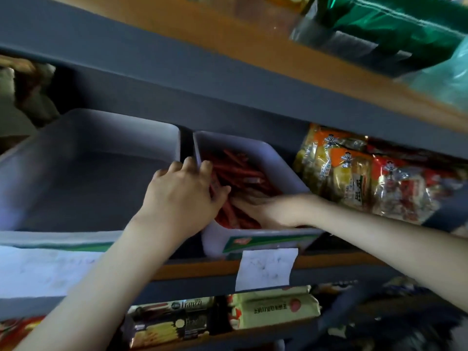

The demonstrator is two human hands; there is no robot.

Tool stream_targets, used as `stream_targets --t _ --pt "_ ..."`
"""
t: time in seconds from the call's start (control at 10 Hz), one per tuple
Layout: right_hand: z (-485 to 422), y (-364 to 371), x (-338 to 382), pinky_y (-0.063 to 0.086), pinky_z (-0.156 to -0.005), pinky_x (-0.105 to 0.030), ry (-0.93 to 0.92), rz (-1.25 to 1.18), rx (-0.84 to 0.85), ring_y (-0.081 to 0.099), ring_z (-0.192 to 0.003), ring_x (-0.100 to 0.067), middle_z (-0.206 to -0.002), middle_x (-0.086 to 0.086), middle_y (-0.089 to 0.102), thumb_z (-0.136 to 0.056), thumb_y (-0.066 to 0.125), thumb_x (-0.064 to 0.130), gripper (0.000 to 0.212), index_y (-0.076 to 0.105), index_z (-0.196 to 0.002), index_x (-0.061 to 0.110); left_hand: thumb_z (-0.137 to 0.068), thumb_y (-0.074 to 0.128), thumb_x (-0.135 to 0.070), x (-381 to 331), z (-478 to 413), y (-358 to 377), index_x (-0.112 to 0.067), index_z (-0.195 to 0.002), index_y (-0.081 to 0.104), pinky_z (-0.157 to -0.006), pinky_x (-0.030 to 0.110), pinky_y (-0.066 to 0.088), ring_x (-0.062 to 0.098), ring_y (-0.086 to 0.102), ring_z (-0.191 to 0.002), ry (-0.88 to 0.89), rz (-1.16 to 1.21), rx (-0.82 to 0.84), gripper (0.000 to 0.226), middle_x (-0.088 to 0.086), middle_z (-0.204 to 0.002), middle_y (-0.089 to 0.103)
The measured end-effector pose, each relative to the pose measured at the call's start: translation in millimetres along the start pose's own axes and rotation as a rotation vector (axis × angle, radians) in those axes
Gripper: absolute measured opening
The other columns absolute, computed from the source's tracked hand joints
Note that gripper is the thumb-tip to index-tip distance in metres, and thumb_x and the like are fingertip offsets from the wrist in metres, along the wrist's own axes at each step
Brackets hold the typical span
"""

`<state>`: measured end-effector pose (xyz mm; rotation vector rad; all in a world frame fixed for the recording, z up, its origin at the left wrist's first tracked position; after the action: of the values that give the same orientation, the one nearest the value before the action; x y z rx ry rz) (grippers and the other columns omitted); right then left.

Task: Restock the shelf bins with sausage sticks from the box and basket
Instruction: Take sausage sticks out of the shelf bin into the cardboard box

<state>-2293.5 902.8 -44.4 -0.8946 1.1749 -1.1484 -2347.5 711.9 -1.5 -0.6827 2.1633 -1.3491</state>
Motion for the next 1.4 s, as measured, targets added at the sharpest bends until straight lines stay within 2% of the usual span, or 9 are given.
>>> stream_targets --t 0.2,0.3,0.4,0.5,0.8,0.9,1.1,1.3,1.4 --pt "16.0 -17.2 17.8 0.024 -0.112 -0.046 0.194 0.076 -0.057 0.024 -0.139 -0.031 -0.153 -0.009 0.023 -0.081 0.008 0.052 0.074 0.022 -0.148 0.023 -0.094 0.029 -0.057 -1.0 1.1 -1.9 -0.017 -0.136 0.031 -0.093 0.038 0.038 0.030 0.045 -0.123 0.011 0.017 -0.035 0.058 0.009 -0.135 0.044" --pt "18.7 -26.6 13.2 0.034 -0.107 -0.045 0.279 -0.084 -0.141 0.036 -0.132 -0.033 -0.146 -0.012 0.034 -0.086 0.057 0.039 0.071 0.026 -0.145 0.015 -0.094 0.029 -0.056 0.5 2.5 -2.4 -0.018 -0.138 0.028 -0.094 0.038 0.038 0.029 0.044 -0.124 0.016 0.041 -0.043 0.058 0.009 -0.136 0.043" --pt "17.7 -37.8 14.2 0.048 -0.088 -0.039 0.330 -0.031 -0.100 0.054 -0.112 -0.031 -0.126 -0.012 0.051 -0.082 0.067 0.034 0.065 0.038 -0.135 0.010 -0.094 0.030 -0.056 2.1 2.3 -2.8 -0.019 -0.139 0.027 -0.095 0.039 0.038 0.030 0.042 -0.125 0.005 0.073 -0.028 0.059 0.010 -0.137 0.042" --pt "14.2 -43.1 17.8 0.046 -0.067 -0.033 0.415 0.050 -0.085 0.060 -0.101 -0.030 -0.115 -0.011 0.058 -0.081 0.066 0.027 0.064 0.035 -0.134 0.011 -0.094 0.033 -0.055 3.7 1.2 -3.1 -0.019 -0.140 0.026 -0.095 0.039 0.037 0.030 0.040 -0.126 -0.020 0.098 -0.017 0.058 0.012 -0.139 0.040" --pt "40.0 -73.6 12.1 0.047 -0.082 -0.040 0.514 0.251 -0.453 0.056 -0.110 -0.036 -0.128 -0.015 0.051 -0.086 0.061 0.023 0.070 0.022 -0.141 0.011 -0.091 0.048 -0.045 7.0 -0.8 -0.6 -0.018 -0.150 0.013 -0.097 0.042 0.038 0.032 0.029 -0.136 -0.033 0.185 -0.153 0.074 0.016 -0.152 0.024" --pt "49.3 -71.5 16.0 0.047 -0.083 -0.041 0.506 0.306 -0.561 0.054 -0.110 -0.034 -0.124 -0.014 0.052 -0.084 0.062 0.018 0.066 0.026 -0.139 0.012 -0.085 0.061 -0.028 4.4 -3.4 -5.7 -0.010 -0.142 0.035 -0.088 0.044 0.045 0.037 0.042 -0.128 0.044 0.253 -0.315 0.064 0.020 -0.141 0.042" --pt "70.4 -70.7 21.0 0.050 -0.050 -0.031 0.439 0.244 -0.902 0.062 -0.059 -0.030 -0.070 -0.009 0.061 -0.037 0.089 0.011 0.070 0.055 -0.098 0.008 -0.080 0.066 -0.003 -8.3 6.3 -28.8 -0.014 -0.106 0.056 -0.054 0.034 0.044 0.037 0.061 -0.076 0.178 0.345 -0.563 0.030 0.004 -0.106 0.063" --pt "96.8 -91.9 55.9 0.048 -0.052 -0.033 0.186 0.037 -1.169 0.061 -0.062 -0.031 -0.074 -0.010 0.060 -0.058 0.082 0.020 0.055 0.043 -0.097 0.011 -0.082 0.061 -0.008 -32.1 49.3 -55.6 -0.010 -0.084 0.058 -0.073 0.010 0.043 0.002 0.051 -0.071 -0.013 0.500 -0.831 0.004 0.001 -0.084 0.054" --pt "113.9 -93.9 94.5 0.045 -0.052 -0.032 -0.020 -0.184 -1.236 0.061 -0.066 -0.034 -0.077 -0.011 0.061 -0.061 0.075 0.025 0.048 0.049 -0.099 0.009 -0.087 0.050 -0.017 -33.6 101.3 -65.4 -0.027 -0.083 0.047 -0.065 0.032 0.048 0.013 0.056 -0.072 -0.144 0.692 -0.884 0.011 -0.001 -0.081 0.053"
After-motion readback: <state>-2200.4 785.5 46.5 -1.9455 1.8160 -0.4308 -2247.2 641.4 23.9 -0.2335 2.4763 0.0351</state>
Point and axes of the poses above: each hand's wrist, its own z-axis away from the middle knuckle, its own y-axis out of the palm, x = y × z, the point moved 2 cm from there along -z, towards the middle knuckle
